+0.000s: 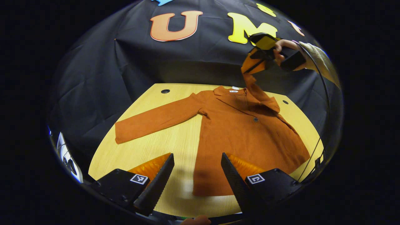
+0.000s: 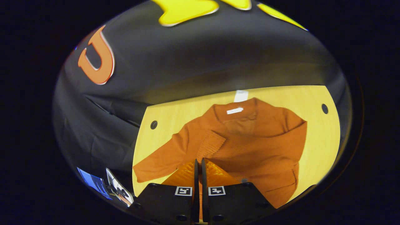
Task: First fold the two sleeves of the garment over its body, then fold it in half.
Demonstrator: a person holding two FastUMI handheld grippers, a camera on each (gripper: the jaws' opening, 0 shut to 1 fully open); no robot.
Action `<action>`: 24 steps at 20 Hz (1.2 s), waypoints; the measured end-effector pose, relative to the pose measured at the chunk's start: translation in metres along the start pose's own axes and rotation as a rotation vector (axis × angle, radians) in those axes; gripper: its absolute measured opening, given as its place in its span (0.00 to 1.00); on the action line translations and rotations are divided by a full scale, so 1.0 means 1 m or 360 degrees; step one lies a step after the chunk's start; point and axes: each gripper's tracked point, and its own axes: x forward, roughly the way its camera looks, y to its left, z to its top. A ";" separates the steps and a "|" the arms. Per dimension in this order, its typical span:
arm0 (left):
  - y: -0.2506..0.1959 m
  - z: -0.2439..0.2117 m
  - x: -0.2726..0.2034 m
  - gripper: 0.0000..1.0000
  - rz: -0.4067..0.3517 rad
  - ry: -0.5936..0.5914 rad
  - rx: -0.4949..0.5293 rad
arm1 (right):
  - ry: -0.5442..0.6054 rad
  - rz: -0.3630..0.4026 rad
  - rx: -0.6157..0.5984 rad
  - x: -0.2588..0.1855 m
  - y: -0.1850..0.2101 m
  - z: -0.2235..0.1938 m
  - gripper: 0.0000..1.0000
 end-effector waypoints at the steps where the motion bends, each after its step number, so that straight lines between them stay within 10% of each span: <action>1: 0.008 -0.007 -0.002 0.99 0.0015 0.0012 -0.0036 | 0.0015 0.0009 -0.0037 0.016 0.012 -0.004 0.04; 8: 0.045 -0.025 -0.022 0.99 0.0097 0.0003 -0.0242 | 0.0212 -0.0204 -0.0307 0.103 0.023 -0.046 0.05; 13: 0.076 -0.035 -0.034 0.99 0.0225 -0.0015 -0.0307 | 0.0205 -0.0146 -0.0217 0.099 0.030 -0.045 0.16; 18: 0.133 -0.020 -0.035 0.98 0.0428 -0.0030 -0.0319 | 0.0160 -0.0106 -0.0210 0.071 0.021 -0.046 0.86; 24: 0.217 0.017 -0.012 0.98 0.0586 0.0023 -0.0800 | 0.0020 -0.0157 -0.0371 0.003 -0.034 -0.060 0.90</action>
